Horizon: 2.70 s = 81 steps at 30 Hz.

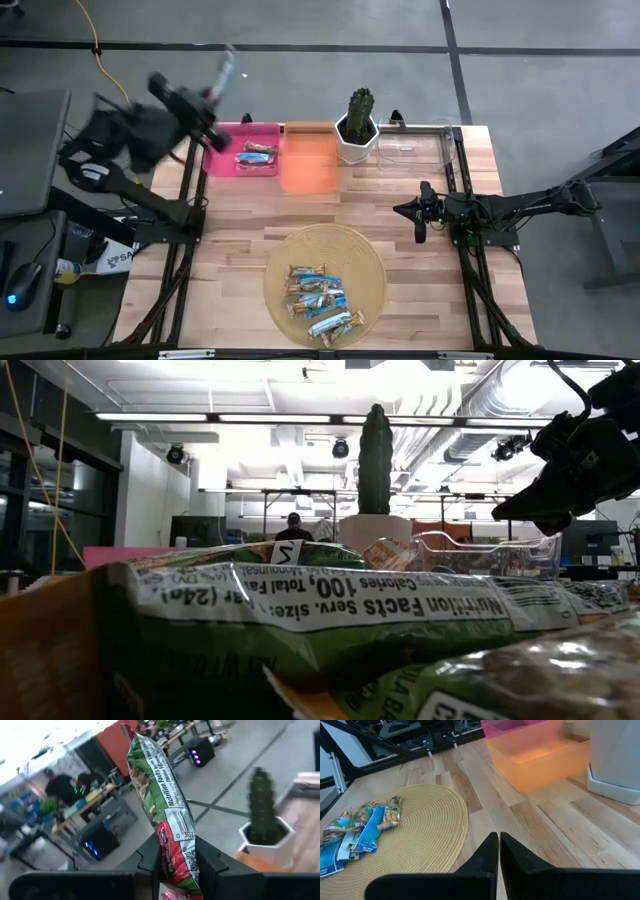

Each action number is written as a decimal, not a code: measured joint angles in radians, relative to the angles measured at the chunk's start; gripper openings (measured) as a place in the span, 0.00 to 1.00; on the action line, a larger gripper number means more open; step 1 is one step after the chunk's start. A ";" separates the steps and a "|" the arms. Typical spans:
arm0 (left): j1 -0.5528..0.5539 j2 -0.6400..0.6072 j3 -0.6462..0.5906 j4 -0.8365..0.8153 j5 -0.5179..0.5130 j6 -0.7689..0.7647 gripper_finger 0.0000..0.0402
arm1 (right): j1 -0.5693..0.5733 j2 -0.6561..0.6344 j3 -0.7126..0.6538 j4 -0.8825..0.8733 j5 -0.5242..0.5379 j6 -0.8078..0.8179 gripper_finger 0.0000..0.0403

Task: Pick and place Granola Bars by type
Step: Put the red granola bar into the pink bin

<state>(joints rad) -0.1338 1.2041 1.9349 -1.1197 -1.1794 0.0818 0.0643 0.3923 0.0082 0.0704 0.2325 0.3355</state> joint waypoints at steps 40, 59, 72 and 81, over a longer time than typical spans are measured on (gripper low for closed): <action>1.321 0.253 -0.350 -0.156 1.739 0.596 0.18 | 0.000 0.000 0.000 0.001 0.000 -0.001 0.00; 1.318 0.253 -0.854 0.052 1.699 0.616 0.18 | 0.000 0.000 0.000 0.001 0.000 -0.002 0.00; 1.318 0.253 -0.920 0.302 1.725 0.449 0.18 | 0.000 0.000 0.000 0.001 0.000 0.000 0.00; 1.318 0.253 -1.005 0.423 1.742 0.268 0.18 | 0.000 0.000 0.000 0.001 0.000 0.000 0.00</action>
<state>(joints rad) 1.1843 1.4574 0.9304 -0.6968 0.5625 0.3499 0.0643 0.3923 0.0082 0.0711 0.2325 0.3351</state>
